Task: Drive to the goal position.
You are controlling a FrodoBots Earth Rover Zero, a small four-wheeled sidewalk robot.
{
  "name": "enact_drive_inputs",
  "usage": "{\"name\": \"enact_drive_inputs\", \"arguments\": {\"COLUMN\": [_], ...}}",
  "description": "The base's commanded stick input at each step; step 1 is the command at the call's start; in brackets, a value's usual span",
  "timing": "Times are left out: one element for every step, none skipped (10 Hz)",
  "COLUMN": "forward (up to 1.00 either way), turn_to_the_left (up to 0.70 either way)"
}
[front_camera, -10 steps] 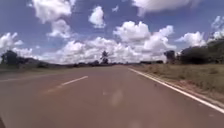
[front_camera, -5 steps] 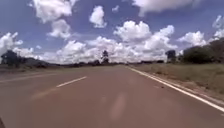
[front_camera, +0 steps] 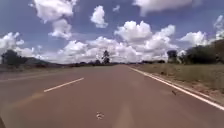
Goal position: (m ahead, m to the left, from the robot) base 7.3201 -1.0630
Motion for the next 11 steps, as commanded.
{"name": "enact_drive_inputs", "arguments": {"forward": [1.0, 1.0, 1.0, 1.0, 1.0, 1.0, 1.0, 1.0, 1.0, 1.0, 1.0], "turn_to_the_left": [0.0, 0.0, 0.0, 0.0, 0.0, 0.0, 0.0, 0.0, 0.0, 0.0, 0.0]}}
